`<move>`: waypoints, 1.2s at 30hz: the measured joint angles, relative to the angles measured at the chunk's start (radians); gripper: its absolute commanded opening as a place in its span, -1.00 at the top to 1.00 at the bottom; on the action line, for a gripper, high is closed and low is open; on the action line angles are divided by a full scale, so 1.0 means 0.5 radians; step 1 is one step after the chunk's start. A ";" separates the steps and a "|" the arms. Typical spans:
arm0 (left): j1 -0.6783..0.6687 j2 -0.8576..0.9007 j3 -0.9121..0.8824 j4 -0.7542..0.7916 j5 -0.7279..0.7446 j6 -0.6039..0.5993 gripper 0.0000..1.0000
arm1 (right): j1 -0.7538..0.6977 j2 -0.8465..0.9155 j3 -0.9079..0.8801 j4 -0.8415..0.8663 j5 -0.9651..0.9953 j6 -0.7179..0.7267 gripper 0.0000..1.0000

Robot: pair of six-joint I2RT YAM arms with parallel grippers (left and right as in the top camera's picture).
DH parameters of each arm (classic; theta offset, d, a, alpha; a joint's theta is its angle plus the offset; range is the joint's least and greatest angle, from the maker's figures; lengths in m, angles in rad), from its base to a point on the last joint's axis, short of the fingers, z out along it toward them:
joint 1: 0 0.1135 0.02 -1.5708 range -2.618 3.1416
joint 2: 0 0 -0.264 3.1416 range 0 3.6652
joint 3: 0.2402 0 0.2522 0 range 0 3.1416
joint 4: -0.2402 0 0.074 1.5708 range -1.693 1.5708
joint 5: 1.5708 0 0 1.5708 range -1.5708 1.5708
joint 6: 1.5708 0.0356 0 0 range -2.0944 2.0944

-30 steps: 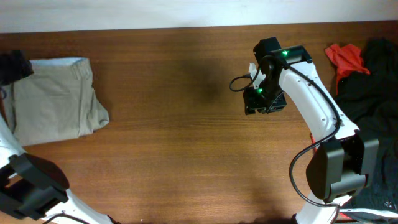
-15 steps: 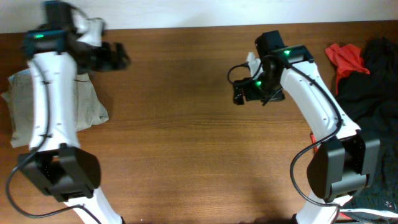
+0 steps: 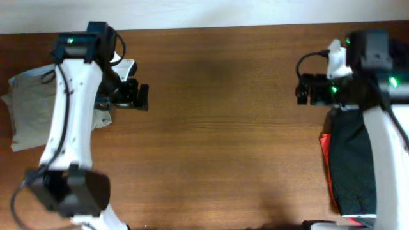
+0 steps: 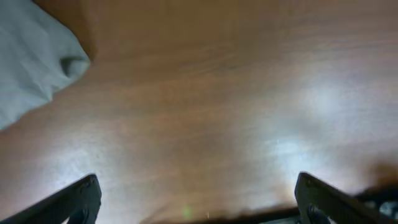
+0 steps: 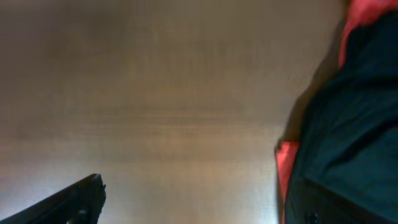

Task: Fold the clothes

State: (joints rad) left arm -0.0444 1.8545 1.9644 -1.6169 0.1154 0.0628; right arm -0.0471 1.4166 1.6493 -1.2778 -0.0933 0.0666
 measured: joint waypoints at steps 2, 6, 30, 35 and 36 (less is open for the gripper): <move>0.000 -0.340 -0.261 0.262 -0.004 0.000 -0.98 | 0.000 -0.308 -0.330 0.273 0.002 -0.001 -0.97; 0.000 -1.276 -1.003 0.917 -0.010 0.001 -0.99 | 0.000 -1.006 -1.142 0.728 0.045 -0.008 -0.97; 0.000 -2.874 -2.254 0.914 -0.040 0.000 -0.99 | 0.092 -2.007 -1.782 0.665 0.110 -0.007 -0.97; 0.000 -2.877 -2.258 0.914 -0.040 0.000 -0.98 | 0.244 -2.531 -2.236 1.009 0.069 -0.008 -0.97; 0.000 -2.878 -2.258 0.912 -0.040 0.000 -0.99 | 0.254 -2.621 -2.362 1.168 0.047 -0.008 -0.97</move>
State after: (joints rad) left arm -0.0444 0.4156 0.8356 -1.1606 0.0952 0.0628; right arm 0.0799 0.1062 0.4683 -0.6937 -0.0696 0.0628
